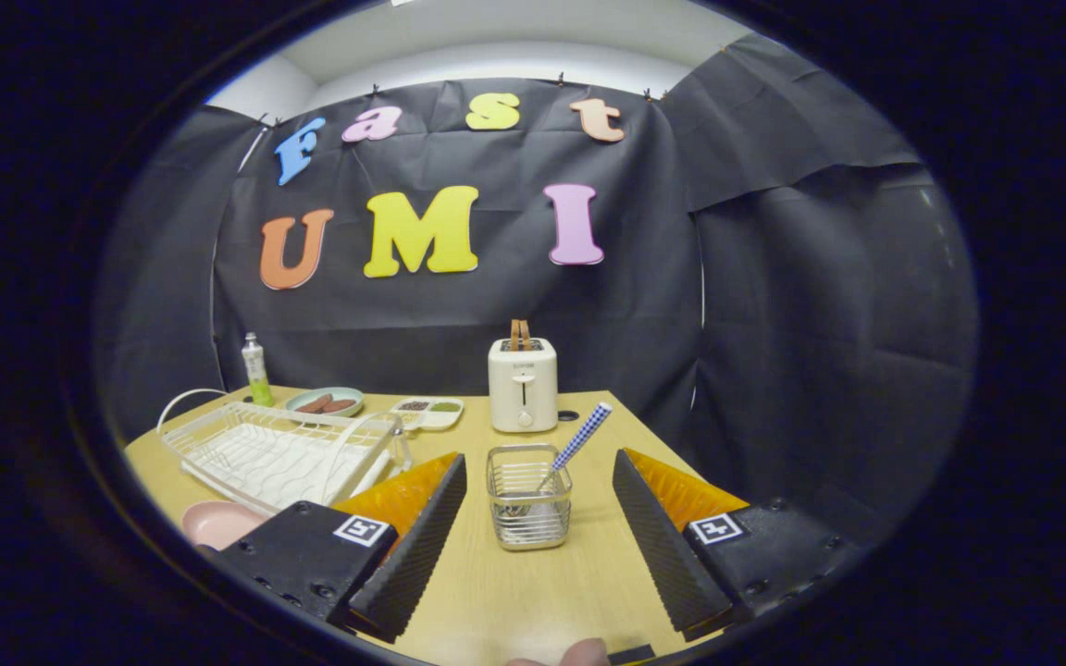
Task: Take the plate from the dish rack, then take the spoon from the basket and place it into the plate.
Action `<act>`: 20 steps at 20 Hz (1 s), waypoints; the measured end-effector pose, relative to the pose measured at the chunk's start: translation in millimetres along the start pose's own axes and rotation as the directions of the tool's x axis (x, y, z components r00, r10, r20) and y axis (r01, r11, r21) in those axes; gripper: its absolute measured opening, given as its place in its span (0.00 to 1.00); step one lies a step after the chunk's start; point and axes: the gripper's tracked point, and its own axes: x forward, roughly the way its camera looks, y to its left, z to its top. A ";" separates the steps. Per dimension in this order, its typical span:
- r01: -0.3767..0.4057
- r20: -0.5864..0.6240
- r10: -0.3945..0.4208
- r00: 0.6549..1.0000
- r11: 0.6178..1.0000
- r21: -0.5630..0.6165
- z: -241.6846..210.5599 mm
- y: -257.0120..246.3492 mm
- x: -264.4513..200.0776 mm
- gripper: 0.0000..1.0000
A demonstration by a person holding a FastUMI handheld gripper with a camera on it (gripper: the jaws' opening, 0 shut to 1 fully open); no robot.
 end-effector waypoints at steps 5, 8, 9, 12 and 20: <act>-0.042 -0.065 0.045 0.997 0.997 0.058 -10.3 -18.5 65.9 1.00; -0.056 -0.075 0.061 0.995 0.996 0.065 -10.7 -24.1 91.2 0.98; -0.067 -0.081 0.072 0.994 0.995 0.073 -11.6 -23.0 98.3 0.95; -0.097 -0.088 0.106 0.990 0.991 0.096 -10.6 -17.1 111.4 0.82; -0.109 -0.104 0.121 0.987 0.988 0.113 -6.3 -8.8 100.9 0.37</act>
